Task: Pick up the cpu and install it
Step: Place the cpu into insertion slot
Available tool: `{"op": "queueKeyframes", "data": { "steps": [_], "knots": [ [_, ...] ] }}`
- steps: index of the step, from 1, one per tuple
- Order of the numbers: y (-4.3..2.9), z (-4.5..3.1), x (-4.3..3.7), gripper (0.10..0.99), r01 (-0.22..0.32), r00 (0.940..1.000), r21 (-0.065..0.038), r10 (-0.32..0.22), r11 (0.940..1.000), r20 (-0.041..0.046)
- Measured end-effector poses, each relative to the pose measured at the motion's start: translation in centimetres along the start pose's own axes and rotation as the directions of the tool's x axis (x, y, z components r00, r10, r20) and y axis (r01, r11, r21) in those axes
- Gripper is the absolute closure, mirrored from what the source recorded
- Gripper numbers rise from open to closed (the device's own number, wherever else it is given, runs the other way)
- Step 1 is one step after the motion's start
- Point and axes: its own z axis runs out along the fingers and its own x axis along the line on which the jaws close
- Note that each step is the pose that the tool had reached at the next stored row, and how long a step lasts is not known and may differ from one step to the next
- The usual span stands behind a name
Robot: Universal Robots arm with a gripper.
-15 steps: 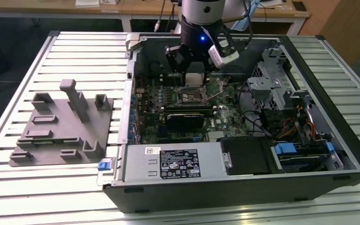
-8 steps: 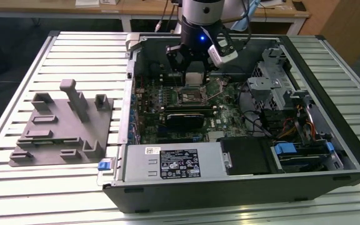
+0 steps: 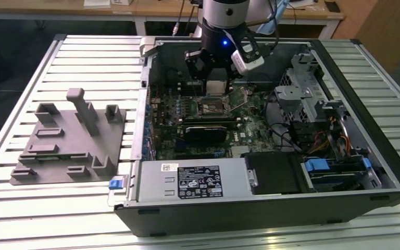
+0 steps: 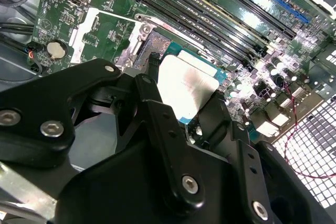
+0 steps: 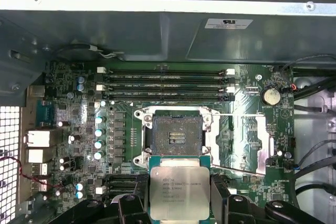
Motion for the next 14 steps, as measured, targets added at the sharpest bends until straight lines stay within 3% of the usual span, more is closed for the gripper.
{"op": "queueKeyframes", "data": {
  "steps": [9, 14],
  "knots": [
    [0.00, 0.01, -0.01, 0.541, -0.005, 1.0000, 0.000, 0.005, 1.0000, 0.0003],
    [0.00, 0.02, -0.01, 0.541, -0.087, 0.9962, 0.002, 0.087, 0.9962, 0.0055]
  ]
}}
